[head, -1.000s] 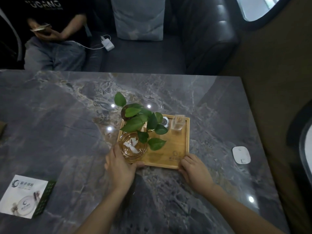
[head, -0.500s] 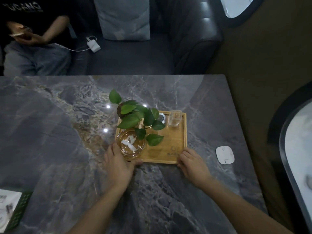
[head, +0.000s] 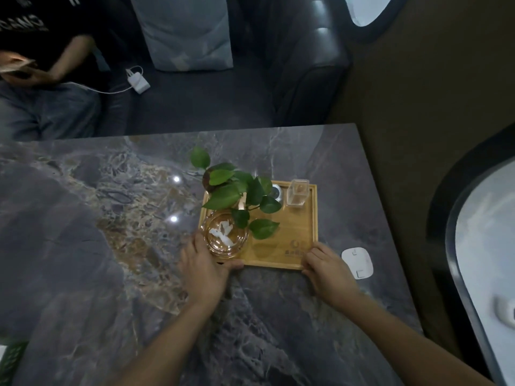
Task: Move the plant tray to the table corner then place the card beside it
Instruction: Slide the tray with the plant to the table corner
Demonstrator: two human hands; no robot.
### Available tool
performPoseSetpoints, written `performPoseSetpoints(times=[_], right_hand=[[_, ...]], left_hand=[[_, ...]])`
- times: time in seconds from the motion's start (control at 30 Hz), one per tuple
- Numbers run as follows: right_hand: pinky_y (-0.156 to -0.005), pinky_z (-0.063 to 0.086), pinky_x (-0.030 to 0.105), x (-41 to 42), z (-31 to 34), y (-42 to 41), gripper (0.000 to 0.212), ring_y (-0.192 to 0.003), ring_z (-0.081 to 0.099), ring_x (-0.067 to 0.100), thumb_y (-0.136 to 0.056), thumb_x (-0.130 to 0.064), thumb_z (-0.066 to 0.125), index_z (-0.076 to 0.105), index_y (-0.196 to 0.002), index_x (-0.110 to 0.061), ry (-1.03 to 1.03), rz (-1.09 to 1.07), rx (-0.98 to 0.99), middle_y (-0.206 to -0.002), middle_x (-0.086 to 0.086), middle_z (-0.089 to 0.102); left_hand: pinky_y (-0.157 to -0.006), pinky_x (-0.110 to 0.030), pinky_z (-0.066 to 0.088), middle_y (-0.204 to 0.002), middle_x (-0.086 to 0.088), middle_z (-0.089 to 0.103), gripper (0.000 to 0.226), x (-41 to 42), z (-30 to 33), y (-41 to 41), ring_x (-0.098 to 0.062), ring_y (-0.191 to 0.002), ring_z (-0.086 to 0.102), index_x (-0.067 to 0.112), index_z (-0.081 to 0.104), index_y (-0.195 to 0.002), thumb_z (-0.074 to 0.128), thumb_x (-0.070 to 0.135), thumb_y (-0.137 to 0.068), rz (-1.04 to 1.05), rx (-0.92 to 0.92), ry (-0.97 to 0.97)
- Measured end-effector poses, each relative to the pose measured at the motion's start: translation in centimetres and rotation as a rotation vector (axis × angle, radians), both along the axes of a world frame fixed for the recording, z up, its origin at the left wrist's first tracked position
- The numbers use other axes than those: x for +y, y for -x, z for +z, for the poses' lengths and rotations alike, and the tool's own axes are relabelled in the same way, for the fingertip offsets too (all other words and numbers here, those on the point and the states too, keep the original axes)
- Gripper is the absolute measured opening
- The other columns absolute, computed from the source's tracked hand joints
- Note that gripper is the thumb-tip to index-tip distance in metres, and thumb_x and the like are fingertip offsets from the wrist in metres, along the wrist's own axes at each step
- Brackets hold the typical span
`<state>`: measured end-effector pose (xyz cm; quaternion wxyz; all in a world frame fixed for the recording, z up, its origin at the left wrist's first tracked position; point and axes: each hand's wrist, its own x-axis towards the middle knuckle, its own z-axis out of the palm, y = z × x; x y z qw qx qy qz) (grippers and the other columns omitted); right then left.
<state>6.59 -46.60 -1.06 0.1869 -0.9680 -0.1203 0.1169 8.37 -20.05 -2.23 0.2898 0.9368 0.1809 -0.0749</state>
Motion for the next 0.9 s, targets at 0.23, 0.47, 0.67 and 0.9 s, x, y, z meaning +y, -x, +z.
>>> performPoseSetpoints(times=[0.23,0.47,0.67,0.9], right_hand=[[-0.076,0.051,0.035,-2.7,-0.5,-0.6,0.011,-0.095,0.056,0.024,-0.082,-0.013,0.068,0.059,-0.077,-0.01,-0.041,-0.033,0.016,-0.087,0.005,0.064],[-0.078,0.051,0.034,-4.3,-0.8,-1.1,0.008,-0.099,0.056,0.023,-0.083,-0.011,0.067,0.061,-0.08,-0.009,-0.062,-0.077,0.025,-0.09,0.005,0.064],[-0.075,0.045,0.023,-5.1,-0.5,-1.8,0.005,-0.089,0.059,0.017,-0.082,-0.013,0.071,0.067,-0.08,-0.016,-0.159,-0.11,0.025,-0.085,-0.002,0.066],[-0.066,0.044,0.016,-7.8,-0.5,-7.3,0.005,-0.074,0.058,0.0,-0.087,-0.015,0.067,0.068,-0.09,-0.019,-0.332,-0.454,-0.072,-0.085,-0.002,0.065]], left_hand=[[-0.104,-0.053,0.039,-0.138,-0.013,0.054,0.122,-2.6,-0.5,-1.6,-0.035,-0.128,0.046,0.009,0.044,-0.142,0.09,0.06,-0.042,-0.023,-0.051,-0.015],[-0.102,-0.052,0.043,-0.134,-0.01,0.054,0.119,-4.3,-0.7,-3.0,-0.033,-0.123,0.047,0.011,0.043,-0.14,0.088,0.064,-0.044,-0.071,-0.066,-0.012],[-0.104,-0.048,0.044,-0.134,-0.007,0.051,0.106,-3.8,-0.8,-2.9,-0.027,-0.125,0.047,0.013,0.045,-0.14,0.091,0.054,-0.054,-0.062,-0.076,0.129],[-0.085,-0.03,0.054,-0.124,-0.014,0.064,0.05,-4.3,-1.1,-0.6,-0.028,-0.114,0.063,0.006,0.056,-0.127,0.078,0.014,-0.083,0.59,-0.008,0.587]])
